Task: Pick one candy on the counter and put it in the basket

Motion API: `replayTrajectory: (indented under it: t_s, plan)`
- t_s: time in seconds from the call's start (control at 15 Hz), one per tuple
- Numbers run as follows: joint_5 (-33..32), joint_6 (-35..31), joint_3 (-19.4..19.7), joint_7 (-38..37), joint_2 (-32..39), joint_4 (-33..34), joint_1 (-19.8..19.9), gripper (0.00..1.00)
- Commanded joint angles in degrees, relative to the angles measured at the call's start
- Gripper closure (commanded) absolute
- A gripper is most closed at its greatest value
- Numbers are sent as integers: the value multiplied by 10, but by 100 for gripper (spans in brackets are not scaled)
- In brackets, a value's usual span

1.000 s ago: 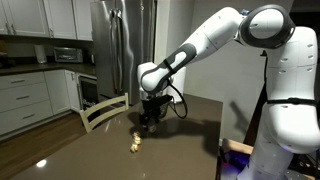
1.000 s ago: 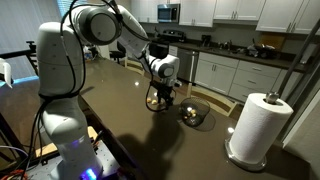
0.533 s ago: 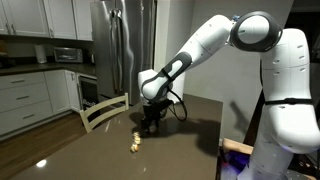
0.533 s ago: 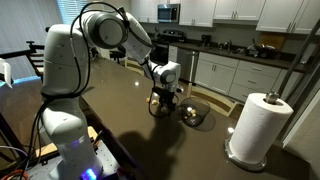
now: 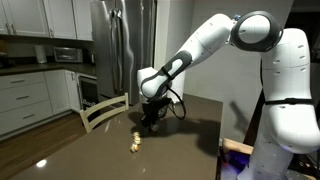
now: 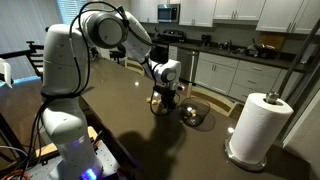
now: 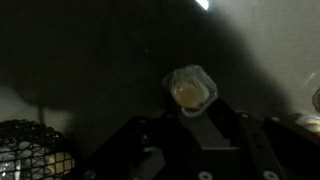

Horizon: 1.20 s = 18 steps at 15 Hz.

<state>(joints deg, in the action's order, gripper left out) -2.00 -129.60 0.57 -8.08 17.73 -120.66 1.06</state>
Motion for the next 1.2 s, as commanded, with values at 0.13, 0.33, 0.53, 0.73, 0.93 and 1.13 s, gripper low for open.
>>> replayTrajectory:
  t_s: [0.13,0.33,0.53,0.73,0.93,1.13]
  plan:
    - [-10,13,9,-7,-1,4,-11,56]
    - [-6,33,12,-13,4,9,-12,54]
    - [-1,59,15,-14,3,11,-10,36]
    - [9,100,14,-12,-1,13,-8,16]
    - [15,131,11,-10,-12,8,-9,1]
    - [19,149,8,-8,-16,8,-9,0]
